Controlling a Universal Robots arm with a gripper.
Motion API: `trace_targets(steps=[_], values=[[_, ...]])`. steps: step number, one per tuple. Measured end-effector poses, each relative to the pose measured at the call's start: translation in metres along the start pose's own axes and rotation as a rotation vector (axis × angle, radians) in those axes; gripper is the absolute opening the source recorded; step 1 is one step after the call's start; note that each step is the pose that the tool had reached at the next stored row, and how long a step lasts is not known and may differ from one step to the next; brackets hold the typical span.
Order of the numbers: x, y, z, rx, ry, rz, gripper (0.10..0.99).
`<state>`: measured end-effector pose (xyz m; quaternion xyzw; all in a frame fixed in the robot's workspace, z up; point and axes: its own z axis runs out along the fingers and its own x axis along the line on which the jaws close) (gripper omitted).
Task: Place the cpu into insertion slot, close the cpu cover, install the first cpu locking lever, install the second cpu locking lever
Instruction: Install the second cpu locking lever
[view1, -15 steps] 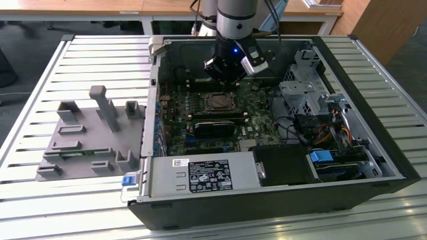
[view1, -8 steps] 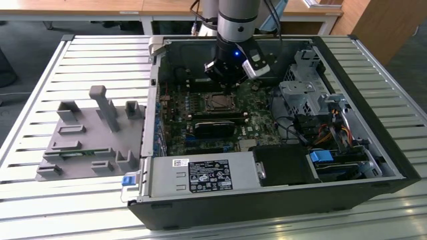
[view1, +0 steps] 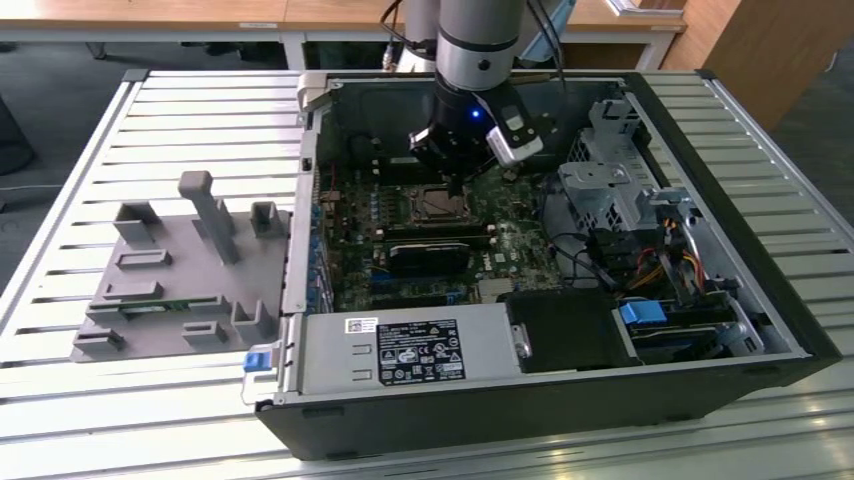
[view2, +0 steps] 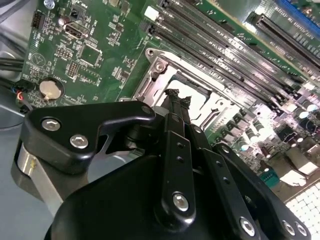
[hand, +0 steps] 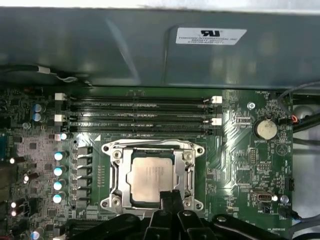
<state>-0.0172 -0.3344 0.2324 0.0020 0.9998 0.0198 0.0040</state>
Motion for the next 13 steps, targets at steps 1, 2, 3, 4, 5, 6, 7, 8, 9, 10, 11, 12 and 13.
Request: trace_targets(steps=[1,2,3,4,5,6,7,8,9,10,11,12,13], values=[[-0.0003,-0.0002,-0.0001,0.0,0.0053,0.0,0.106],[-0.0004,-0.0004,-0.0001,0.0,0.0098,0.0,0.106],[-0.0004,-0.0008,-0.0003,0.0,0.0108,0.0,0.106],[-0.0004,-0.0017,-0.0003,0.0,0.0109,0.0,0.106],[-0.0004,-0.003,-0.0003,0.0,0.0109,0.001,0.106],[-0.0004,-0.0044,-0.0004,0.0,0.011,0.001,0.106],[-0.0004,-0.006,-0.0004,0.0,0.0109,0.0,0.106],[-0.0004,-0.0079,-0.0005,0.0,0.0109,0.001,0.106],[-0.0004,-0.0096,-0.0006,0.0,0.011,0.001,0.106],[-0.0004,-0.0113,-0.0007,0.0,0.0109,0.001,0.106],[-0.0005,-0.0129,-0.0007,0.0,0.0109,0.0,0.106],[-0.0005,-0.0143,-0.0007,0.0,0.0109,0.0,0.106],[-0.0005,-0.0156,-0.0008,0.0,0.0109,0.0,0.106]])
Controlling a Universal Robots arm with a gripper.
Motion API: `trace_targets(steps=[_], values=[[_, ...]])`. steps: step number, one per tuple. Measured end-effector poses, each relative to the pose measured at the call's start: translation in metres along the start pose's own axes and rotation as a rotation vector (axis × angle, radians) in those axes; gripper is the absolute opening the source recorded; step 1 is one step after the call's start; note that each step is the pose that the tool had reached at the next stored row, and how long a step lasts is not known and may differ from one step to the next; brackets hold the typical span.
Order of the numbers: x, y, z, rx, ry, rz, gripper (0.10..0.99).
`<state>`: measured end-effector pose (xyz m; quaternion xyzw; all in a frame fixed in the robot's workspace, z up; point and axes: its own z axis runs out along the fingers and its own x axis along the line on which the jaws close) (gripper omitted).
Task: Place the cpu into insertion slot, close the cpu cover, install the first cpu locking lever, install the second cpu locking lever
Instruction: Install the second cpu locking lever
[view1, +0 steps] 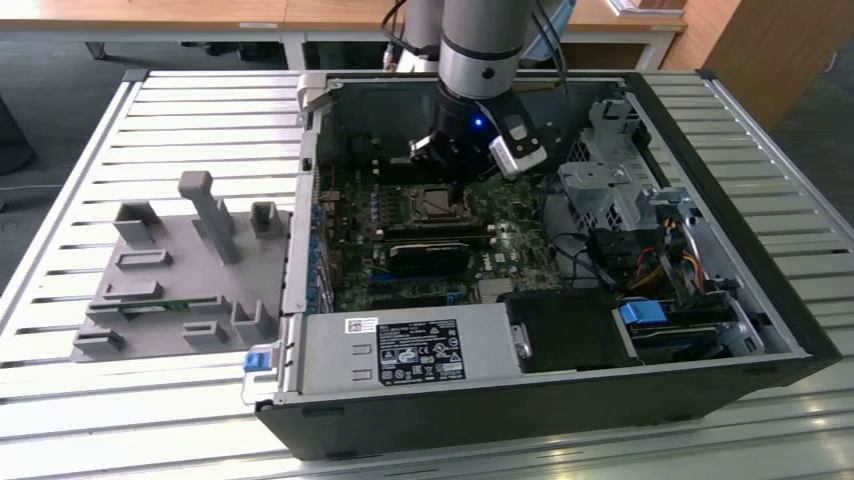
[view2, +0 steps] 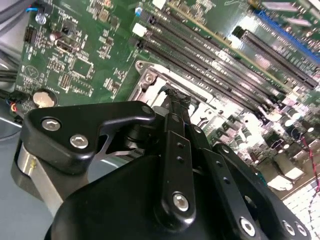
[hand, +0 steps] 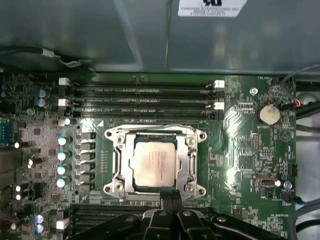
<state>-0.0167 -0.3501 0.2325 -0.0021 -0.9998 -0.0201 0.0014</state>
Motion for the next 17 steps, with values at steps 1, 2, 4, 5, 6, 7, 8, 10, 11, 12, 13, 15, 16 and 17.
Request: trace_targets(steps=[1,2,4,5,6,7,8,10,11,12,13,15,16,17], values=[[0.0,-0.0014,0.0,0.0,0.0,0.0,0.106],[0.0,-0.0027,-0.0001,0.0,0.0,0.0,0.106],[0.0,-0.0056,-0.0002,-0.001,0.0,0.0,0.106],[0.0001,-0.0067,-0.0003,-0.001,0.0,0.0,0.106],[0.0002,-0.0077,-0.0003,-0.001,0.0,0.0,0.106],[0.0005,-0.0086,-0.0004,-0.001,0.0001,0.0,0.106],[0.0009,-0.0092,-0.0004,-0.001,0.0001,0.0,0.106],[0.0022,-0.0102,-0.0004,-0.001,0.0,0.0,0.106],[0.0034,-0.0105,-0.0004,-0.001,0.0,0.0,0.106],[0.005,-0.0106,-0.0004,-0.001,0.0,0.0,0.106],[0.0067,-0.0108,-0.0004,-0.001,0.0,0.0,0.106],[0.011,-0.011,-0.0004,-0.001,0.0001,-0.001,0.106],[0.0121,-0.011,-0.0004,-0.001,0.0001,-0.001,0.106],[0.0131,-0.011,-0.0003,-0.001,0.0,-0.001,0.106]])
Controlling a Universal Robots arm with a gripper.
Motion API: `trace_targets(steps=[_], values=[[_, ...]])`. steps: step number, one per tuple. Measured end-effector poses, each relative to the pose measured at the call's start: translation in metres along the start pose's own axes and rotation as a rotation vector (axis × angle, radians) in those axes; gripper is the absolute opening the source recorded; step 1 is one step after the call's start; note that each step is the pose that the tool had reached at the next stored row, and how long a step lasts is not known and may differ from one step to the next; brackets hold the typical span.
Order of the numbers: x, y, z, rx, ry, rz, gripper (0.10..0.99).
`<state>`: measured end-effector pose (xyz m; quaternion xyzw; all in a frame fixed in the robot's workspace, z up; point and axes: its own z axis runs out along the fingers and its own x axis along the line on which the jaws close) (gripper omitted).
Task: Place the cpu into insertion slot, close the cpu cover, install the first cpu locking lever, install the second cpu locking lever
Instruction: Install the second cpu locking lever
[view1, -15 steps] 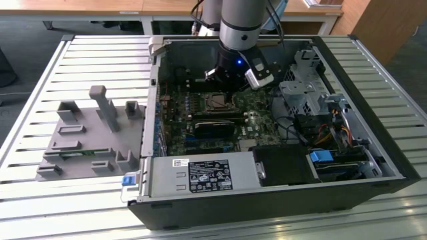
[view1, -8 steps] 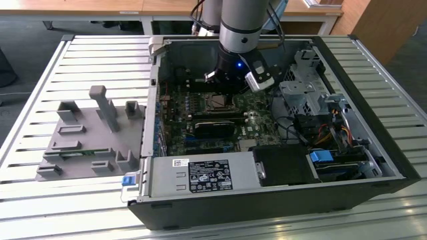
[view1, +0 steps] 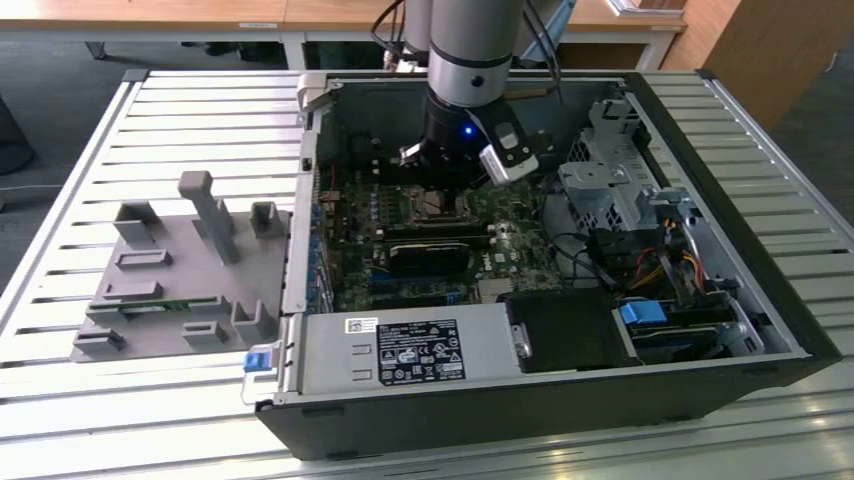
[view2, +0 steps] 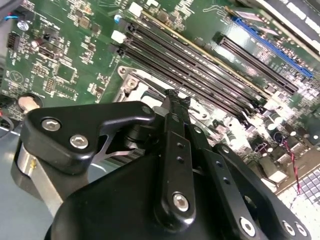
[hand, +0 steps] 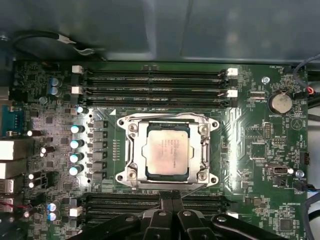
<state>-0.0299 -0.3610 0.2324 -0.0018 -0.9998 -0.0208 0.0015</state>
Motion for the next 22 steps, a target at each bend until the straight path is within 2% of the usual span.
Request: trace_targets(steps=[10,12,17,22], values=[[0.0023,-0.0002,0.0046,0.0,0.0001,0.0,0.106],[0.0023,-0.0006,0.005,-0.006,0.0004,0.0,0.106],[0.0032,-0.0036,0.005,-0.032,0.0003,0.0,0.106],[0.0062,-0.0074,0.0049,-0.036,0.0002,0.0,0.106]])
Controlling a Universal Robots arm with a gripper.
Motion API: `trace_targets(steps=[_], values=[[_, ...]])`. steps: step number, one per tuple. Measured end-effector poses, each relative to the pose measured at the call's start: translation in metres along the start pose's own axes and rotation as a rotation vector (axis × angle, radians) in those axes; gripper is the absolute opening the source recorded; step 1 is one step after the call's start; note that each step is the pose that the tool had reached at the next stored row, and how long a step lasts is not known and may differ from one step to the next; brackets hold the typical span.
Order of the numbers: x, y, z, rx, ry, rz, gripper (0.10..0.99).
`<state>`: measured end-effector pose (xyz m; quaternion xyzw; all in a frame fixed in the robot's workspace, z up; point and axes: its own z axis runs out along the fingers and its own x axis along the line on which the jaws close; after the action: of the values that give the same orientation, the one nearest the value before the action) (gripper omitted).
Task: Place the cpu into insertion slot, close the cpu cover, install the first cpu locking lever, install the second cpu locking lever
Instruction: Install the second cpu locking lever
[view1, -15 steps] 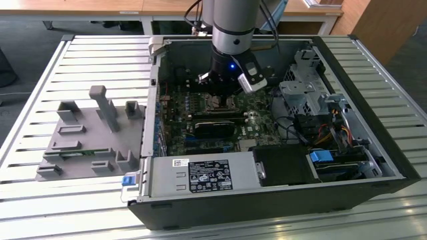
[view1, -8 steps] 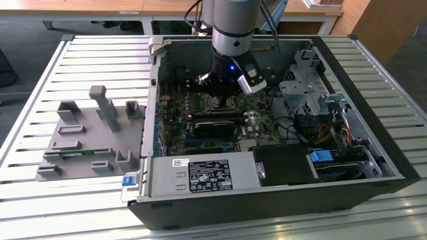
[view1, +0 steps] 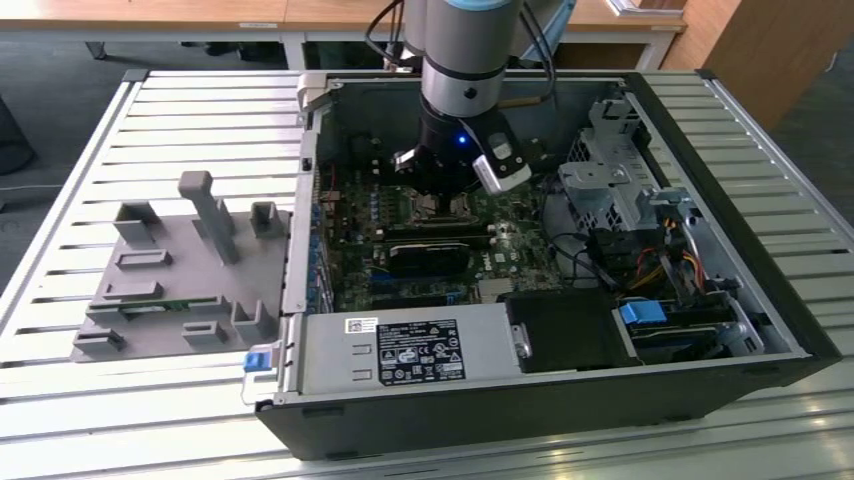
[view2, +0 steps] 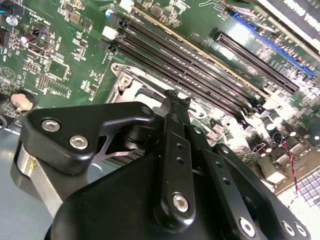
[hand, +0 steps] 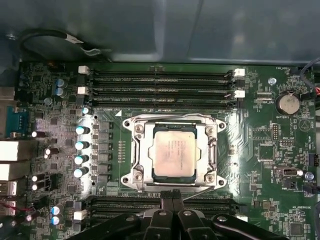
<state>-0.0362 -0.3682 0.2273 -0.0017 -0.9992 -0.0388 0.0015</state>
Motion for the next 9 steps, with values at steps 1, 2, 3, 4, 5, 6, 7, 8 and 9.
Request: trace_targets(steps=[1,2,3,4,5,6,7,8,9], values=[[0.001,-0.0005,-0.0001,0.0,0.0,0.0,0.106],[0.0021,-0.0009,-0.0001,0.0,0.0001,0.0,0.106],[0.0035,-0.0013,-0.0001,0.0,0.0,0.0,0.106],[0.0048,-0.0016,-0.0001,0.0,0.0,0.0,0.106],[0.0062,-0.0018,-0.0001,0.0,0.0,0.0,0.106],[0.0075,-0.002,-0.0002,-0.001,0.0,0.0,0.106],[0.0087,-0.0022,-0.0002,-0.001,0.0001,0.0,0.106],[0.0096,-0.0023,-0.0002,-0.002,0.0,0.0,0.106],[0.0103,-0.0024,-0.0002,-0.002,0.0001,0.0,0.106]])
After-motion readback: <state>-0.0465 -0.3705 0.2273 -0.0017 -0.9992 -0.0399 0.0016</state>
